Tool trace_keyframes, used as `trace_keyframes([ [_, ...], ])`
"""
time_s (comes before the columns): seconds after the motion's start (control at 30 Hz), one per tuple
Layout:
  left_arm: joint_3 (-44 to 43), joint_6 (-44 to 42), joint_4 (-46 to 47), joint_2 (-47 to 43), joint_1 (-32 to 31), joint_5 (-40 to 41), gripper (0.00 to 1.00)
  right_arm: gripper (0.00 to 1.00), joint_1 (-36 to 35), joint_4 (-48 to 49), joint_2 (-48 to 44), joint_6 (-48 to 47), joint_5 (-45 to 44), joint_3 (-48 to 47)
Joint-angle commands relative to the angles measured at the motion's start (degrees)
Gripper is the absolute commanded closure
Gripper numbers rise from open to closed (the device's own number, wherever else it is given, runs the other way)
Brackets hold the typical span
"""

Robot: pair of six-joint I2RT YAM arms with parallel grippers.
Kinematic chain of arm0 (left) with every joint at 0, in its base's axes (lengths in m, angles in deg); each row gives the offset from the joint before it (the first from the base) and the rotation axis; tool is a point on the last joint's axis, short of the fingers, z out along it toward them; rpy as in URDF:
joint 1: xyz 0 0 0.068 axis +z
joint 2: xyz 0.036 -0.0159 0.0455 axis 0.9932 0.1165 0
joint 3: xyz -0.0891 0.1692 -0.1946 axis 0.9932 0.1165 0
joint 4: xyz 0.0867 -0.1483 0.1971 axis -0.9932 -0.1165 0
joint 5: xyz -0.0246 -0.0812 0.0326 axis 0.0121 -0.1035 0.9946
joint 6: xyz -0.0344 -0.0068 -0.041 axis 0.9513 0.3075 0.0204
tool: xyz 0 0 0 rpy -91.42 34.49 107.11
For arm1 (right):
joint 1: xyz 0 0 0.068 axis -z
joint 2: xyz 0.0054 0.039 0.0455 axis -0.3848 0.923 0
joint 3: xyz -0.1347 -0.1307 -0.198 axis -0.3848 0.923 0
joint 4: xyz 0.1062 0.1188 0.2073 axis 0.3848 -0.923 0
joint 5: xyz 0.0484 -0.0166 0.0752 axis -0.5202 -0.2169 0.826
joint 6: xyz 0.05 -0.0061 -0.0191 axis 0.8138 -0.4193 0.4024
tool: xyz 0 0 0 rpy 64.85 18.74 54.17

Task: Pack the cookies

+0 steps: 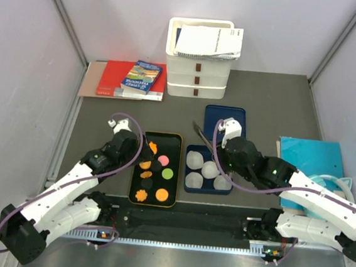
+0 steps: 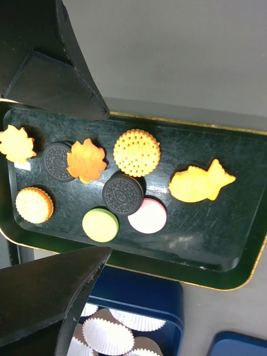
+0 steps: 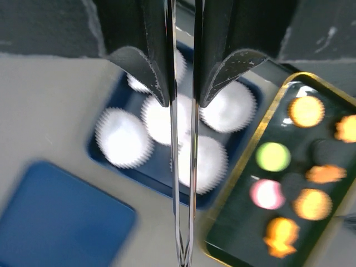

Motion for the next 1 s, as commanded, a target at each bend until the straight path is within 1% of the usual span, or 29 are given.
trace_keyframes([
  [0.0, 0.0, 1.1, -1.9, -2.5, -0.3, 3.0, 0.01, 1.00, -2.2, 11.7, -2.6, -5.8, 6.9, 1.1],
  [0.1, -0.4, 1.6, -3.5, -3.0, -0.3, 4.0, 0.01, 1.00, -2.3, 7.0, 1.7, -9.6, 12.4, -3.0],
  [0.23, -0.9, 2.9, -4.5, -3.3, -0.3, 4.5, 0.01, 1.00, -2.6, 6.9, 3.7, -11.3, 16.2, -3.3],
  [0.3, -1.5, 3.6, -5.4, -3.4, -0.3, 5.4, 0.01, 1.00, -3.2, 5.2, 6.8, -11.8, 17.8, -4.5],
  [0.37, -2.1, 4.0, -6.0, -3.6, -0.3, 6.7, 0.01, 1.00, -5.3, 5.6, 8.4, -11.9, 17.7, -4.7],
  [0.47, -3.2, 4.4, -7.1, -3.7, -0.3, 7.6, 0.01, 0.91, -8.5, 6.2, 10.5, -11.5, 17.6, -5.3],
  [0.53, -3.6, 4.4, -7.4, -3.7, -0.3, 8.2, 0.01, 0.86, -9.6, 5.6, 12.2, -11.5, 17.3, -5.7],
  [0.57, -3.7, 4.4, -7.7, -3.8, -0.3, 8.3, 0.01, 0.81, -10.9, 5.4, 12.5, -11.5, 16.9, -6.2],
  [0.67, -3.5, 4.2, -8.1, -4.1, -0.3, 8.7, 0.01, 0.76, -12.3, 5.3, 13.5, -11.5, 16.1, -6.6],
  [0.83, -2.7, 4.4, -7.8, -4.6, -0.3, 8.6, 0.02, 0.69, -13.0, 5.0, 14.6, -11.3, 16.0, -7.2],
  [0.87, -2.7, 4.5, -7.7, -4.5, -0.3, 8.5, 0.01, 0.65, -13.1, 4.8, 15.3, -11.3, 16.0, -7.4],
  [0.93, -2.6, 4.6, -7.6, -4.5, -0.3, 8.3, 0.02, 0.62, -13.2, 4.3, 16.0, -11.4, 15.7, -7.6],
  [0.97, -2.6, 4.6, -7.5, -4.3, -0.3, 8.2, 0.01, 0.59, -13.2, 3.9, 16.7, -11.4, 15.0, -7.7],
])
